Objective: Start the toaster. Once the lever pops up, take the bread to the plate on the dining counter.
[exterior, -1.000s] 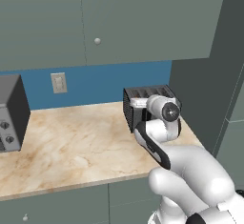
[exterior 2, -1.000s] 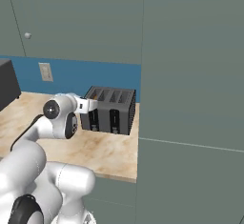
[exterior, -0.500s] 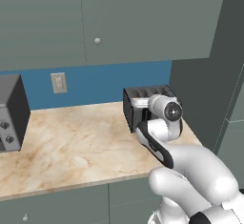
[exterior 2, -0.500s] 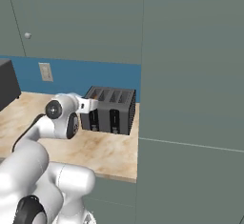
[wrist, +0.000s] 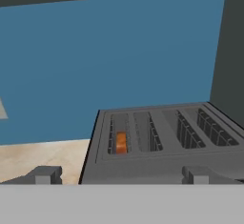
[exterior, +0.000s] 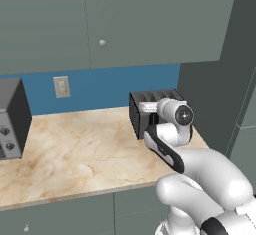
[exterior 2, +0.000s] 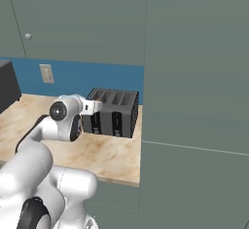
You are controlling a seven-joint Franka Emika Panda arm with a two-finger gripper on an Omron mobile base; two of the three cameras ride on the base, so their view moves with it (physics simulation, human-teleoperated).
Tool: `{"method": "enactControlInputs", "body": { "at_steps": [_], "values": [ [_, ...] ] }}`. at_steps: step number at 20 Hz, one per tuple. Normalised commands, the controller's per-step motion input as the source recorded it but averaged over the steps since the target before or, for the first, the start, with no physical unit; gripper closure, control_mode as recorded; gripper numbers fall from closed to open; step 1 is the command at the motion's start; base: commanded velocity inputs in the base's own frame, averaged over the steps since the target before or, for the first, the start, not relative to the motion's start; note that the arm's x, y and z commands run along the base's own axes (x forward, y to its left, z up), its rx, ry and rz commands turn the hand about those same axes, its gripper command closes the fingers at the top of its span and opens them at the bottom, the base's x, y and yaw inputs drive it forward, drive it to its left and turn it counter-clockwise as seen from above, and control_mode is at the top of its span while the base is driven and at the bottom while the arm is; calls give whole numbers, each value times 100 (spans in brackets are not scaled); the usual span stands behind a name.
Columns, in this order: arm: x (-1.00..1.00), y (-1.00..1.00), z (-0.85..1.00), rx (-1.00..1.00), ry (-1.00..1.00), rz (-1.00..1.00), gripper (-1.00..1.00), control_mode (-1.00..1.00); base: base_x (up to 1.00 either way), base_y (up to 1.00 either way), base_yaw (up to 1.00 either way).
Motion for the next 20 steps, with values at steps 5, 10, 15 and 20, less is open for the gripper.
{"method": "enactControlInputs", "body": {
  "at_steps": [5, 10, 15, 20],
  "values": [
    [17, 0, 0, 0, 3, 0, -100, -100, 0, 0, 0],
    [24, 0, 0, 0, 2, 0, -100, -100, 0, 0, 0],
    [12, 0, -2, 0, 0, 0, -100, -100, 0, 0, 0],
    [12, 0, -7, 0, 6, 0, -100, -100, 0, 0, 0]
  ]
}}
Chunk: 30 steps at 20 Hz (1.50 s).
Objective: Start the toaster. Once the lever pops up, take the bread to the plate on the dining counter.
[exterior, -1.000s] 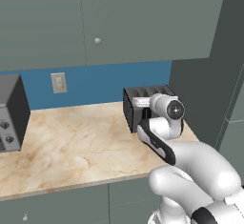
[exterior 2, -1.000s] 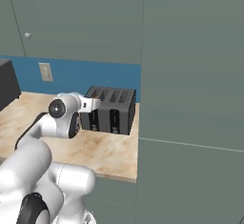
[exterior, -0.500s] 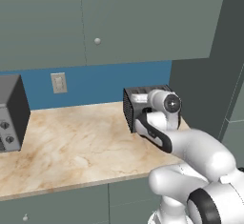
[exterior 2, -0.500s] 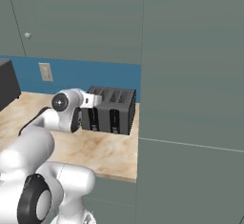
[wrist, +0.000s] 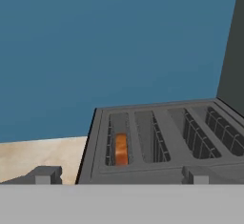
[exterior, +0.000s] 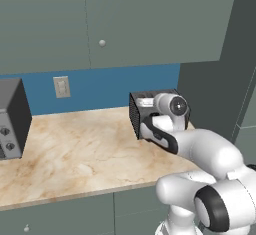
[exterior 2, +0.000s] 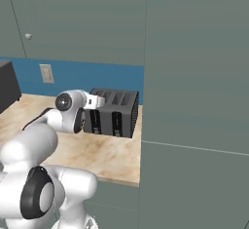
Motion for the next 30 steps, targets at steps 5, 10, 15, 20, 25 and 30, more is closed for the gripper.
{"method": "enactControlInputs", "body": {
  "at_steps": [5, 10, 15, 20, 25, 30],
  "values": [
    [16, 0, -16, 0, 7, 0, -100, -100, 0, 0, 0],
    [7, 0, -9, 0, 0, 0, -100, -100, 0, 0, 0],
    [8, 4, -10, 0, 0, 2, -100, -100, 0, 0, 0],
    [10, 2, -1, 0, 0, 2, -100, -100, 0, 0, 0],
    [16, 0, -1, 0, 0, 1, -100, -100, 0, 0, 0],
    [27, 0, -13, 0, 0, 0, -100, -100, 0, 0, 0]
  ]
}}
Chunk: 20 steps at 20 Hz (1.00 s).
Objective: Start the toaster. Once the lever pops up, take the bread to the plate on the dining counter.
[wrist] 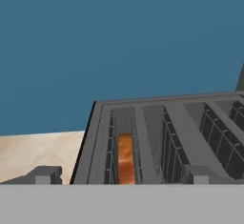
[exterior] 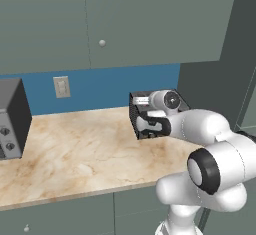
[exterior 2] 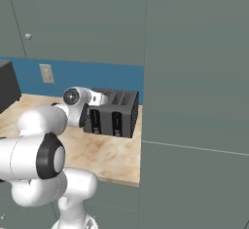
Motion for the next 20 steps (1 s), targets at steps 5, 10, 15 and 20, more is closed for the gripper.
{"method": "enactControlInputs", "body": {
  "at_steps": [5, 10, 15, 20],
  "values": [
    [19, 0, -16, 0, 0, 0, -100, -100, 0, 0, 0],
    [7, 1, -18, -1, 0, 0, -100, -100, 0, 0, 0],
    [0, 0, -5, 0, 0, 0, -100, -100, 0, 0, 0],
    [0, 0, 0, 0, 1, 0, -100, -100, 0, 0, 0]
  ]
}}
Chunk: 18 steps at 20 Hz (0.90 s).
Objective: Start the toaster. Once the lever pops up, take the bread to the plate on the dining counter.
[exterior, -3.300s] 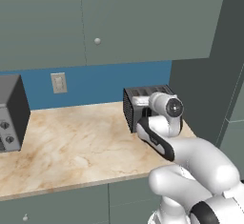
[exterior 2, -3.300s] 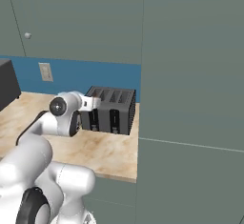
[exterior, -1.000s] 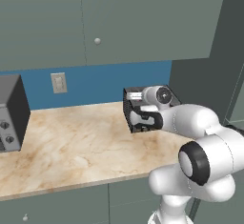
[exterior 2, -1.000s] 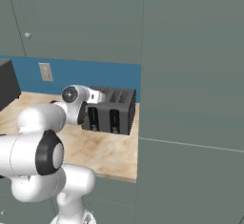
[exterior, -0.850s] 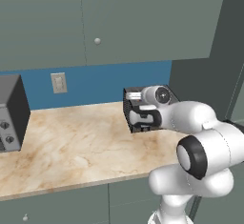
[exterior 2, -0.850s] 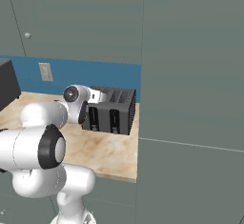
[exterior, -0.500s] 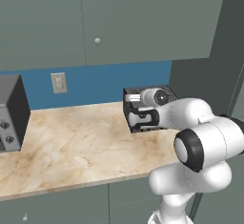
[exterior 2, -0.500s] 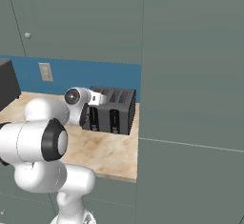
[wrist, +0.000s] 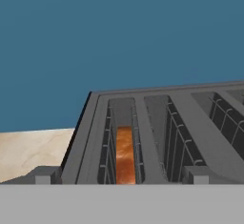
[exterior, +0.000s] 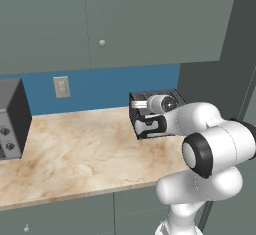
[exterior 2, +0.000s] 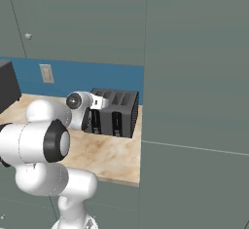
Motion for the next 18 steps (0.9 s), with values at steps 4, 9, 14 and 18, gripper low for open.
{"method": "enactControlInputs", "body": {
  "at_steps": [4, 9, 14, 18],
  "values": [
    [0, 0, 0, 0, 1, 0, -100, -100, 0, 0, 0],
    [0, 0, 0, 0, 0, 0, -100, -100, 0, 0, 0],
    [0, 0, 0, 0, 0, 0, -100, -100, 0, 0, 0],
    [0, 0, 0, 0, 0, 0, -100, -100, 0, 0, 0]
  ]
}}
